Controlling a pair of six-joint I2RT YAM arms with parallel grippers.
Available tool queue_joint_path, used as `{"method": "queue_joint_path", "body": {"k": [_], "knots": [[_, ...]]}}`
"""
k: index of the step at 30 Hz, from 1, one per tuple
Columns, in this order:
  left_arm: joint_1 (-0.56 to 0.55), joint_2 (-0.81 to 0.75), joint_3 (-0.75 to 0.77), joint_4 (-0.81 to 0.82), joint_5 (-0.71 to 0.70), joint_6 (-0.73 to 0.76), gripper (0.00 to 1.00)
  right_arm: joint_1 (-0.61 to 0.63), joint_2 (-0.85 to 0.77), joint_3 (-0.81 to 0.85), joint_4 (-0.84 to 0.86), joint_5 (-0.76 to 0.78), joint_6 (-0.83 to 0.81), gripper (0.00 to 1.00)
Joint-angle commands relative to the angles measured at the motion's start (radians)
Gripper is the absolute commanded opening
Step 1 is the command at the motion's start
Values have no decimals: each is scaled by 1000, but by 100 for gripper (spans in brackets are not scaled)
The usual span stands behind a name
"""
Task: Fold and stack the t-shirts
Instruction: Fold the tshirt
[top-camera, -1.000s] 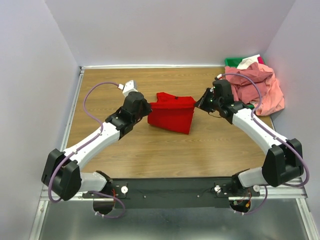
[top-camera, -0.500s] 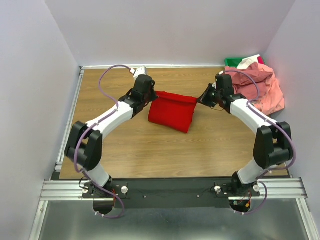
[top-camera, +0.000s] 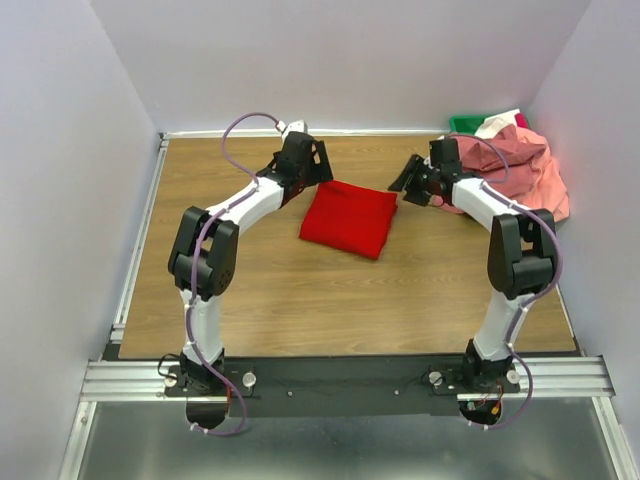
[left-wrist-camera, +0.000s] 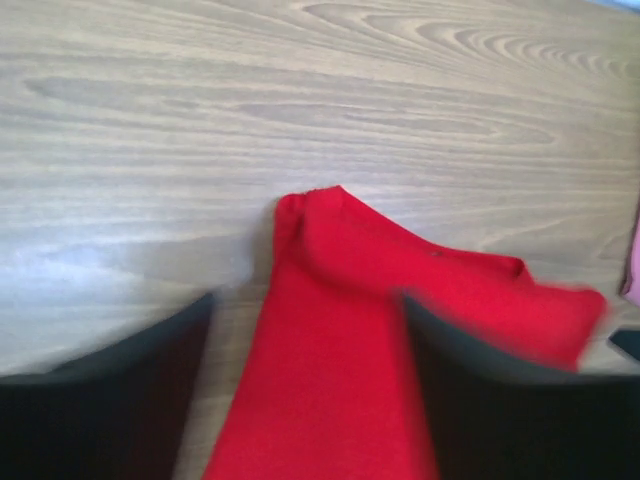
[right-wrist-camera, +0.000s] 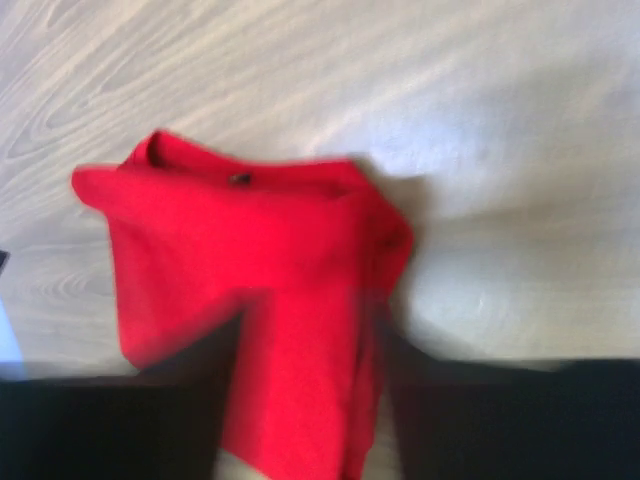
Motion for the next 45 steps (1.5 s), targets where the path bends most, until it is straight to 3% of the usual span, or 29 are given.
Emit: {"method": "queue_joint_path", "body": {"k": [1, 2, 10, 18, 26, 36, 45], "knots": [[10, 21, 80, -28, 26, 59, 99, -24, 61, 107, -8, -43, -60, 93], [12, 15, 78, -24, 44, 64, 99, -22, 60, 112, -6, -71, -80, 100], [-10, -95, -104, 106, 190, 67, 99, 25, -42, 12, 9, -163, -92, 100], [-34, -58, -222, 186, 306, 39, 99, 151, -68, -169, 112, -246, -31, 100], [-62, -46, -360, 254, 333, -4, 98, 150, -69, -272, 112, -125, -28, 100], [-126, -140, -544, 291, 313, -48, 99, 146, -95, -296, 107, -82, -71, 100], [-185, -440, -598, 173, 107, -63, 99, 148, -348, -348, 64, -25, -149, 100]]}}
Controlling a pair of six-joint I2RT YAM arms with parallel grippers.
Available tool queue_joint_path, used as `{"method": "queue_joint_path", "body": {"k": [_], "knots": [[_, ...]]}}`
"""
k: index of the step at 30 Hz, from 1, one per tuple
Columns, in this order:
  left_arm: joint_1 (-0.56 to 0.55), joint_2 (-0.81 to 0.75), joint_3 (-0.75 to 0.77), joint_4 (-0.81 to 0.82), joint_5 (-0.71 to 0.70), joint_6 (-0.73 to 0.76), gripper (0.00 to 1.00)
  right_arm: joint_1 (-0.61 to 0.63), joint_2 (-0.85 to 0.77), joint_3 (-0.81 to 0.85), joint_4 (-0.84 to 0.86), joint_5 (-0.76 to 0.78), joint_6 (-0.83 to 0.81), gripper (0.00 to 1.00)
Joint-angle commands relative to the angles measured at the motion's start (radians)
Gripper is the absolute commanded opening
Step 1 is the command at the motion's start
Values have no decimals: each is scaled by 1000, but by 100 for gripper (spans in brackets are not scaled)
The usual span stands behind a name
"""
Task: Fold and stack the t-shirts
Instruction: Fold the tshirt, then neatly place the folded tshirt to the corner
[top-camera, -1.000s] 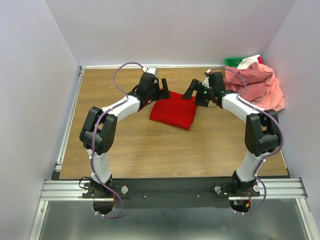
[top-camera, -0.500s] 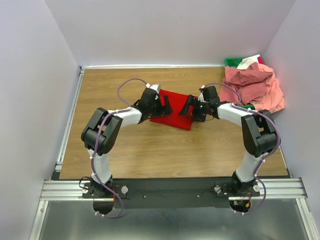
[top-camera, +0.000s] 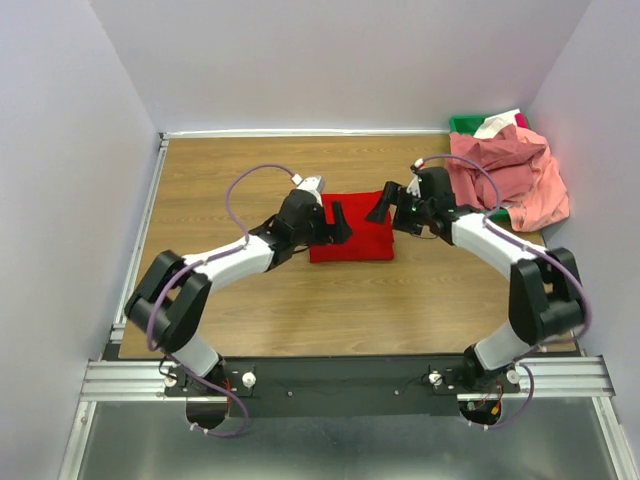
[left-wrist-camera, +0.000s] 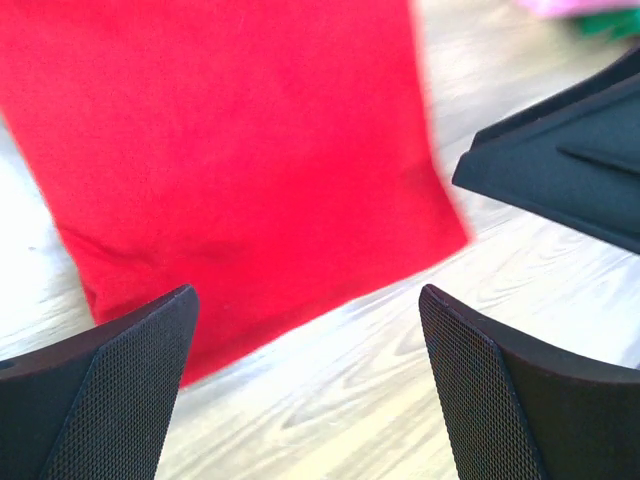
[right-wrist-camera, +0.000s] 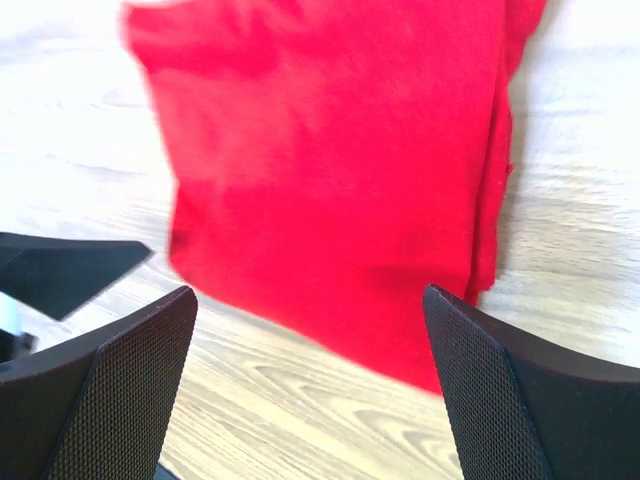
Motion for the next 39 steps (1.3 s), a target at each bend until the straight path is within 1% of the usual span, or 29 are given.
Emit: {"method": "queue_joint_path", "body": {"k": [1, 4, 7, 11, 16, 18, 22, 30, 31, 33, 37, 39], "knots": [[2, -121, -24, -76, -132, -26, 98, -3, -124, -39, -31, 82, -71, 100], [1, -201, -81, -84, -158, -55, 99, -3, -152, -37, -63, 166, -93, 100], [-2, -283, -150, -84, -191, -84, 99, -3, -120, -1, -94, 191, -113, 100], [-4, -366, -245, -81, -228, -122, 99, -5, -53, 51, -106, 176, -126, 100], [-6, -458, -355, -83, -242, -162, 98, -2, 1, 61, -111, 139, -126, 100], [-4, -486, -386, -84, -253, -171, 98, 3, 21, 58, -109, 128, -126, 100], [-6, -497, -386, -87, -262, -172, 99, 28, 44, 52, -109, 134, -146, 100], [-4, -443, -333, -77, -293, -155, 99, 28, 98, 45, -109, 164, -142, 100], [-2, -413, -325, -43, -296, -143, 99, 28, 89, 36, -108, 165, -142, 100], [10, -367, -295, -29, -284, -127, 99, 28, 72, 26, -109, 171, -140, 100], [54, -181, -157, -17, -245, -83, 99, 28, 9, -10, -109, 220, -125, 100], [57, -91, -86, -20, -228, -73, 98, 28, -26, -36, -111, 222, -116, 100]]}}
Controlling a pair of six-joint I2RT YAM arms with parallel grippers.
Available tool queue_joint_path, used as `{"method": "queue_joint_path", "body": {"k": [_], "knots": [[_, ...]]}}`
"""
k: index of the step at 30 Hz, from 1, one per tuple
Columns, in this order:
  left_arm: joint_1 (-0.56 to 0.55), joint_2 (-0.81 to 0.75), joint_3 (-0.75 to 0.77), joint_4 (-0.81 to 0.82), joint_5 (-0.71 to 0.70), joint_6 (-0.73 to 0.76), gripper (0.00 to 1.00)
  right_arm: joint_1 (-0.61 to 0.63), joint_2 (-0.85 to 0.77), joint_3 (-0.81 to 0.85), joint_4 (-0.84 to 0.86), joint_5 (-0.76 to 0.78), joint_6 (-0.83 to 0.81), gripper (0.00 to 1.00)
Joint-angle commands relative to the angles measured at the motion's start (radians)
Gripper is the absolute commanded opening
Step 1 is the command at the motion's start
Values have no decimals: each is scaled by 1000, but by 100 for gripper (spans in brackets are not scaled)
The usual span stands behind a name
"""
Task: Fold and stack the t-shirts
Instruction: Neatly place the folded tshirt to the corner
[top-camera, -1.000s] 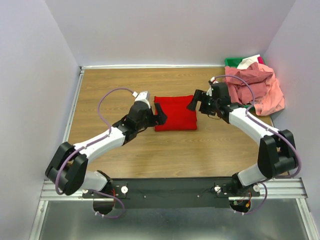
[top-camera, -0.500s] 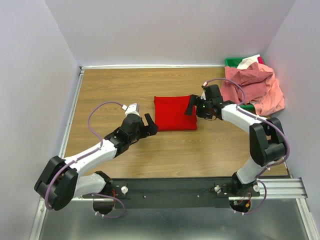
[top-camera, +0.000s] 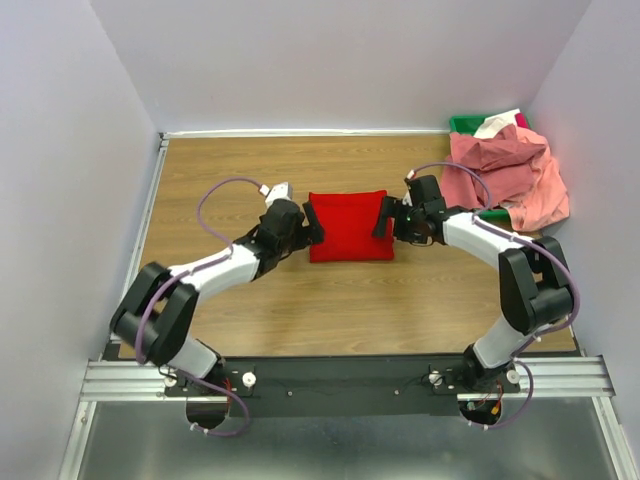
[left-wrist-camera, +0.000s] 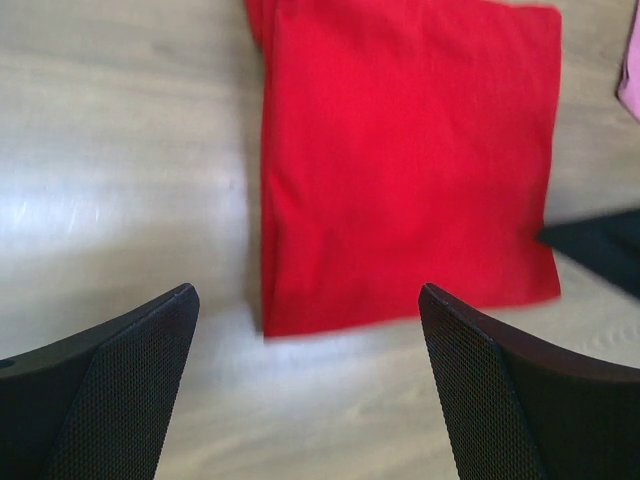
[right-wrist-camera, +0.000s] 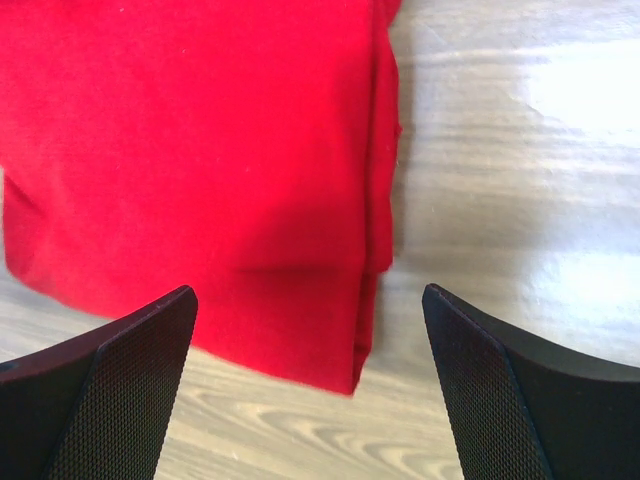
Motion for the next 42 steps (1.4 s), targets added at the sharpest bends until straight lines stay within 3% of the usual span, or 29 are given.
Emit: {"method": "queue_joint_path", "body": {"k": [1, 7, 14, 16, 18, 19, 27, 34, 40, 42], "knots": [[20, 159, 127, 26, 19, 52, 97, 2, -84, -47, -20, 50, 21, 100], [25, 351, 278, -40, 19, 63, 77, 3, -194, -110, -21, 56, 38, 100], [27, 479, 348, -100, 6, 51, 51, 3, -252, -142, -21, 61, 44, 100], [25, 514, 380, -112, -13, 54, 36, 2, -257, -144, -21, 61, 42, 100], [25, 538, 405, -132, -25, 60, 7, 3, -260, -145, -21, 62, 39, 100], [25, 563, 439, -154, -27, 70, 0, 3, -260, -147, -21, 62, 38, 100], [39, 634, 597, -263, -137, 97, 0, 2, -288, -156, -21, 84, 27, 100], [166, 647, 729, -338, -258, 191, 0, 2, -317, -171, -24, 114, 16, 100], [314, 634, 776, -261, -239, 411, 0, 2, -303, -161, -26, 147, 3, 100], [359, 644, 802, -260, -124, 490, 0, 2, -294, -157, -27, 162, -1, 100]]}}
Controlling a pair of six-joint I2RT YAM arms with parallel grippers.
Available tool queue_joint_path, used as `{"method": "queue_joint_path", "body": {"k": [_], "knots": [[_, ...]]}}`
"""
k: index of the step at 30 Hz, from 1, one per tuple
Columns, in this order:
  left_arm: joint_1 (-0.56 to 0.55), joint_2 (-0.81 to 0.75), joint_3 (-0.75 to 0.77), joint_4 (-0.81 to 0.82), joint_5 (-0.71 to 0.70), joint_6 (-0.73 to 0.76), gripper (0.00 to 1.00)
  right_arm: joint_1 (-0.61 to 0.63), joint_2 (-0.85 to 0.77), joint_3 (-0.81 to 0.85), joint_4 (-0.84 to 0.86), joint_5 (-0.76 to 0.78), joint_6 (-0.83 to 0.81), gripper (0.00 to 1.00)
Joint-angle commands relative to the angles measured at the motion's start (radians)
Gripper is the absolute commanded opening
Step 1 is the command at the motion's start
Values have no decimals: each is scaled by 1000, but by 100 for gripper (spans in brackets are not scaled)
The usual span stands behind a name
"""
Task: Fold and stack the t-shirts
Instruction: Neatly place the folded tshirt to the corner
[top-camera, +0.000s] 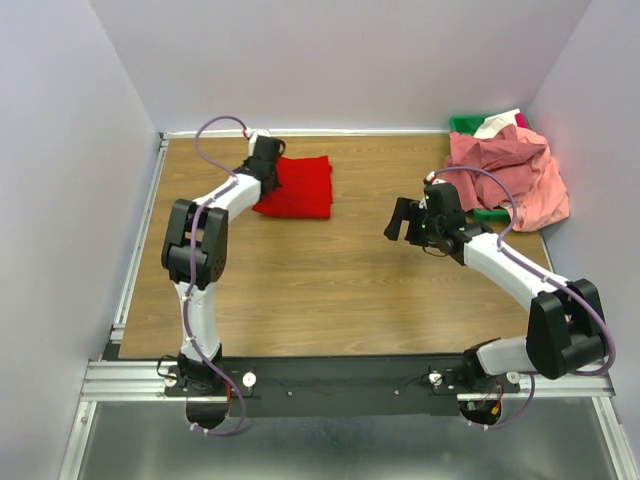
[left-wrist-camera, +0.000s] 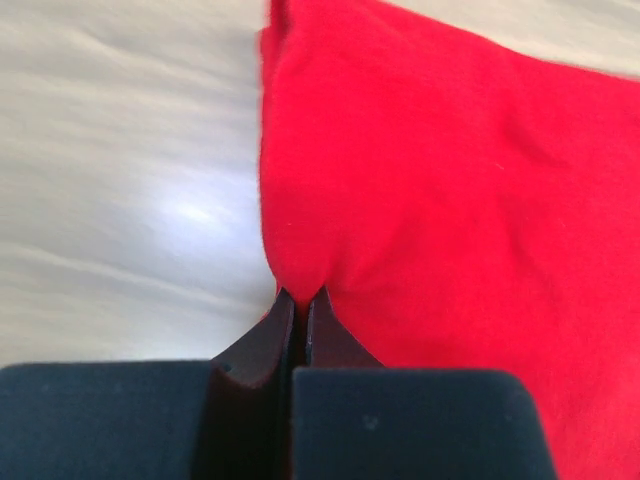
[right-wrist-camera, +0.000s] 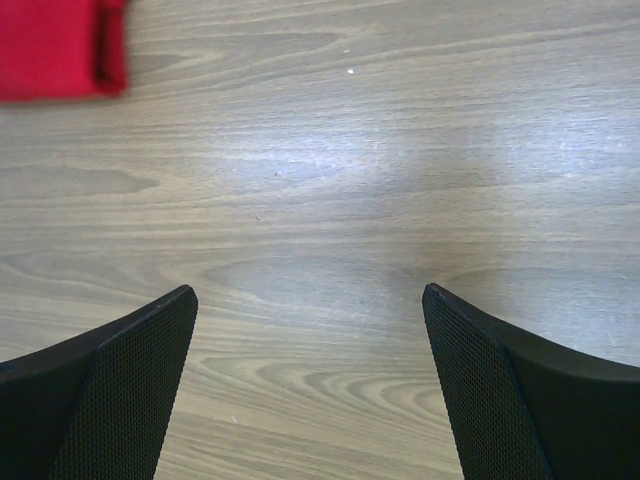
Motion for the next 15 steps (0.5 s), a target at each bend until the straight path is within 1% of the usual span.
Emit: {"method": "queue_joint_path", "body": {"k": [1, 3, 6, 7, 11, 13, 15], "knots": [[99, 30, 79, 27, 90, 196, 0, 2, 3, -5, -24, 80, -26, 100], [151, 53, 112, 25, 126, 243, 0, 2, 11, 7, -24, 85, -27, 100], [188, 109, 193, -28, 83, 296, 0, 2, 16, 10, -25, 91, -40, 100], [206, 129, 222, -39, 40, 332, 0, 2, 14, 7, -25, 99, -40, 100], [263, 149, 258, -15, -8, 438, 0, 2, 25, 6, -28, 183, -46, 100], [289, 159, 302, -7, -21, 484, 0, 2, 29, 7, -30, 198, -44, 100], [318, 187, 346, -38, -35, 518, 0, 0, 34, 9, -33, 198, -46, 100]]}}
